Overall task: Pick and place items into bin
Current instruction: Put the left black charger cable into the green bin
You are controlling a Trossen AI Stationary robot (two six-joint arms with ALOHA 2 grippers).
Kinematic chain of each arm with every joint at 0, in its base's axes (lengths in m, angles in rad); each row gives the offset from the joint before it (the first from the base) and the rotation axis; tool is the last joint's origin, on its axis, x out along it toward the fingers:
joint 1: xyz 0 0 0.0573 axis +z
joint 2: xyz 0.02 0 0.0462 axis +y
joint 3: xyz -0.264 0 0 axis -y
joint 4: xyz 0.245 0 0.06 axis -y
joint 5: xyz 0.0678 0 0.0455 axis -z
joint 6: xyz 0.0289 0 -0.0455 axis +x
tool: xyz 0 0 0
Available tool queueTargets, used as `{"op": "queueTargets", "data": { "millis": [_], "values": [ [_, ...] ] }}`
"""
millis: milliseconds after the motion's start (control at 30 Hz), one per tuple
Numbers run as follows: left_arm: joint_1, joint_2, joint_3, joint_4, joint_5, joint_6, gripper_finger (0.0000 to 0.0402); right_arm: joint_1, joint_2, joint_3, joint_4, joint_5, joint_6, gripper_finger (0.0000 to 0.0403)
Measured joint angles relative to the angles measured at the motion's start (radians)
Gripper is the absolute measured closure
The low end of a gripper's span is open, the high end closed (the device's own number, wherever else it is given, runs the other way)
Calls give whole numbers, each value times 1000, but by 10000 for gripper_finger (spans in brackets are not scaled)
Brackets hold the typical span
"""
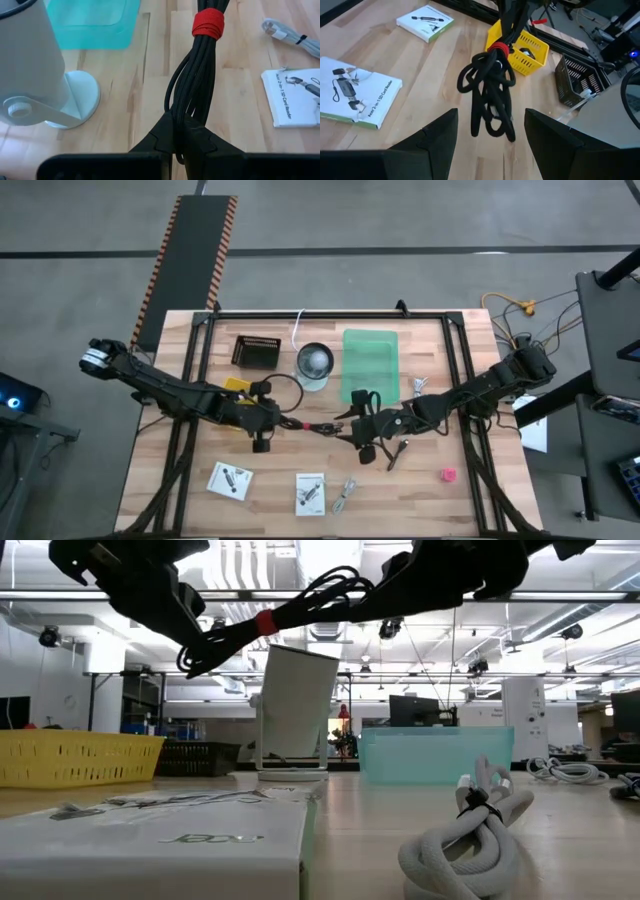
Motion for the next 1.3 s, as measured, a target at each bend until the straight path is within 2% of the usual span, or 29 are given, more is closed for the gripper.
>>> {"op": "queueTargets", "data": {
  "millis": [467, 567, 700, 967, 1033, 1133, 1300],
  "values": [
    [0, 0, 0, 1, -6, -1, 396, 0, 0, 4, 34, 0, 2, 189],
    [0, 0, 0, 1, -6, -1, 394, 0, 0, 4, 34, 0, 4, 200],
    [0, 0, 0, 1, -6, -2, 393, 0, 0, 4, 34, 0, 4, 245],
    [1, 0, 0, 1, -2, 7, 392, 0, 0, 4, 33, 1, 24, 379],
    [2, 0, 0, 2, 27, 51, 388, 0, 0, 4, 30, 0, 19, 385],
    [1, 0, -2, 24, 45, 77, 365, 0, 0, 4, 18, 1, 23, 387],
    [1, 1, -1, 49, 47, 101, 283, 0, -1, 4, -16, 3, 30, 388]
  ]
}}
